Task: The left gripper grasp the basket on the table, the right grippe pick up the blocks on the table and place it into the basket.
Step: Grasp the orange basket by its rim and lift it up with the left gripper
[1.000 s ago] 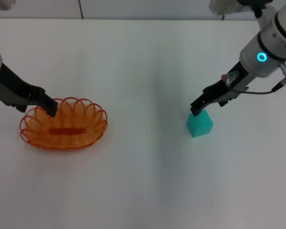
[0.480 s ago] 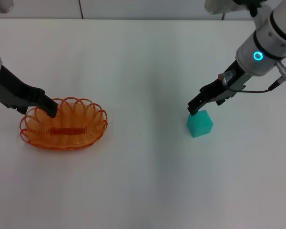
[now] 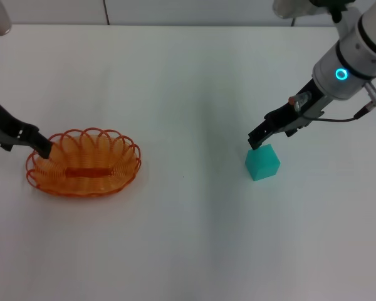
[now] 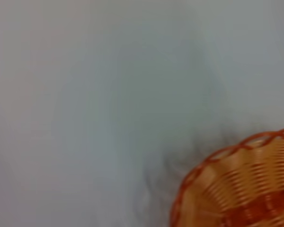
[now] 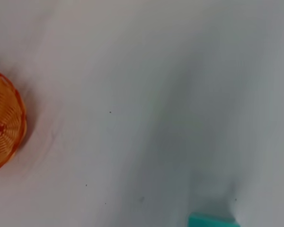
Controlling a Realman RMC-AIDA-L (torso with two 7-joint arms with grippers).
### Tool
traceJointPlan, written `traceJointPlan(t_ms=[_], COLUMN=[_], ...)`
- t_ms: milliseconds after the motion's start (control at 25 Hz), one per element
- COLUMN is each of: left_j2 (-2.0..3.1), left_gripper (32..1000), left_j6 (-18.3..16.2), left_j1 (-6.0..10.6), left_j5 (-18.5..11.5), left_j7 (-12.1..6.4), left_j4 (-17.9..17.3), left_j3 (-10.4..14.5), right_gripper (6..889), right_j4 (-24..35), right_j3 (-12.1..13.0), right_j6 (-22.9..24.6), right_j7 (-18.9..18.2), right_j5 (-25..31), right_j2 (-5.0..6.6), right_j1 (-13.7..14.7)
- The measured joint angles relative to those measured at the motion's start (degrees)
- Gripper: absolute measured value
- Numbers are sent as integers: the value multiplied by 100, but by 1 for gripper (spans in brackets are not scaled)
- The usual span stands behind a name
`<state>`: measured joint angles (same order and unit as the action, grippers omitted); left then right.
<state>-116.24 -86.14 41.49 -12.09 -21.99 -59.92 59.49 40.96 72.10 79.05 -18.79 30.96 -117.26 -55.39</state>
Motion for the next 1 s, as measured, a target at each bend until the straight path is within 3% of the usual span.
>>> traceJointPlan(t_ms=[80,320,440,640,720,1000], left_j2=[37,212,198,80,55,48], left_gripper=[800,799,799,799,799,798], left_j6=[200,776,922,1020,1107,1417], left_j1=[19,142,146,152,176,293], left_j5=[101,90,69,60,55,52], left_j7=[-116,-343,-431,-521,-551,-600], left_j4=[236,1108,1229,1262,1358,1840], left_j3=[-129,-395,-418,-421,-421,-421], right_gripper=[880,879,879,879,879,879], right_j4=[-9,-10,-44,-93,-105,-127], right_j3=[-1,-3,-7,-12,-12,-12], right_j6=[-20,-42,-71,-116,-127,-165], right_j7=[-16,-33,-34,-39,-49,-100], right_j5=[3,6,7,14,17,17], right_j2=[0,-15,-16,-16,-16,-16], right_j1=[1,7,13,13,13,11])
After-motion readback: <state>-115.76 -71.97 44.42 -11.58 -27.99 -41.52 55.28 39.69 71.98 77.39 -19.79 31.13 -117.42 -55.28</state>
